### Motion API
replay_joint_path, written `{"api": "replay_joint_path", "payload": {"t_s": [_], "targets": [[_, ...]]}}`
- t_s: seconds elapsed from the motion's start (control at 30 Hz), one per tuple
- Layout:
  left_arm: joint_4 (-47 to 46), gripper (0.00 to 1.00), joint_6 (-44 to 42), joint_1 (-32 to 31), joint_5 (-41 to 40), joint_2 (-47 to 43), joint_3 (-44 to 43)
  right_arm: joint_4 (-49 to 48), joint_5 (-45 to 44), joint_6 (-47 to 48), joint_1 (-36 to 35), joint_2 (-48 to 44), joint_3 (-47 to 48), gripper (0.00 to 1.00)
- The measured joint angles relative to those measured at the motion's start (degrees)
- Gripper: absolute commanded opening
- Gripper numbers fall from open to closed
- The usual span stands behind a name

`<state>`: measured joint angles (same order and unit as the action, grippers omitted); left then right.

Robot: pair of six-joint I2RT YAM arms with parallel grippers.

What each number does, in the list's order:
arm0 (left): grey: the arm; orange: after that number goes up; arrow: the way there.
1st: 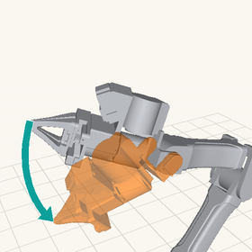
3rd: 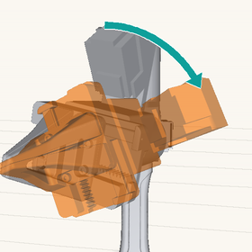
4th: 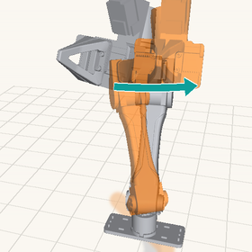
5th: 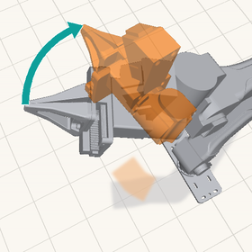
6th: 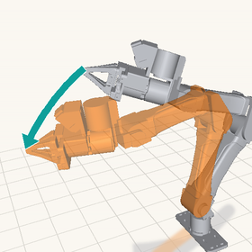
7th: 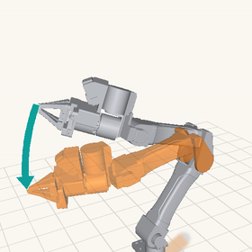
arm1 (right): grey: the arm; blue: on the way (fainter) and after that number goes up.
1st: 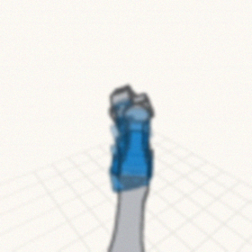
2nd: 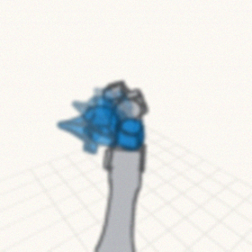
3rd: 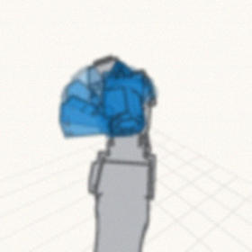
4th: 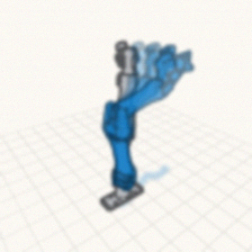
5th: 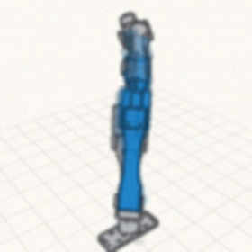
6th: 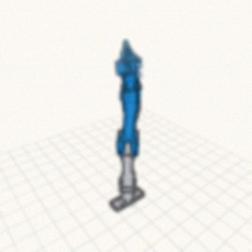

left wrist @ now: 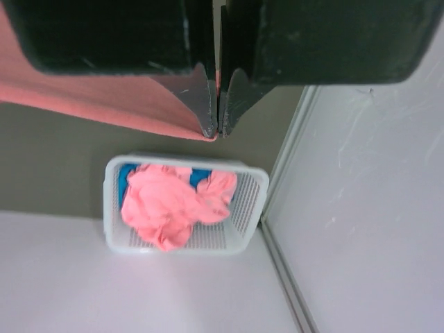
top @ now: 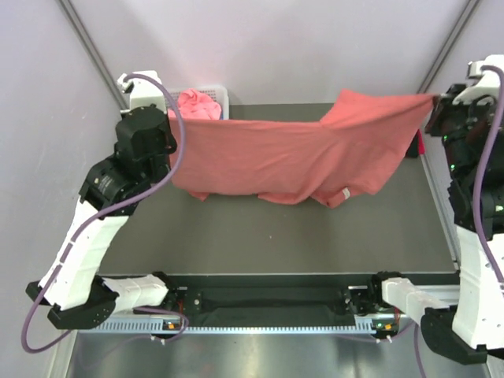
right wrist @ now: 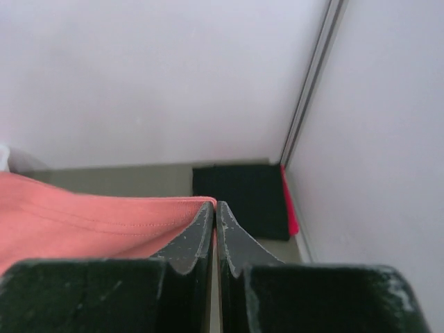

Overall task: Fold and stack the t-shirts
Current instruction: Flatten the tshirt out

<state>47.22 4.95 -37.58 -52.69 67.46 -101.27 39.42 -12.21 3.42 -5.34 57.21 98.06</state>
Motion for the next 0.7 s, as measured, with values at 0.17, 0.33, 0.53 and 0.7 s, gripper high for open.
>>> {"api": "replay_joint_path", "payload": {"t_s": [0.17, 0.33, 0.53, 0.7], "targets": [[-2.1, 0.00, -3.7, 0.0, 4.4, 0.7, -11.2, -6.0, 0.3, 2.1, 0.0, -0.2, 9.0, 0.00], [-7.5, 0.00, -4.0, -0.1, 16.5, -3.1, -19.5, -19.0, 3.4, 2.0, 0.0, -8.8, 8.3, 0.00], [-12.2, 0.00, -1.5, -0.1, 29.4, -13.1, -17.1, -29.9, 6.8, -0.2, 0.0, -18.8, 7.0, 0.00], [-13.7, 0.00, 1.0, -0.1, 35.8, -17.4, -17.1, -33.4, 9.3, -2.3, 0.1, -23.2, 6.6, 0.00]]}}
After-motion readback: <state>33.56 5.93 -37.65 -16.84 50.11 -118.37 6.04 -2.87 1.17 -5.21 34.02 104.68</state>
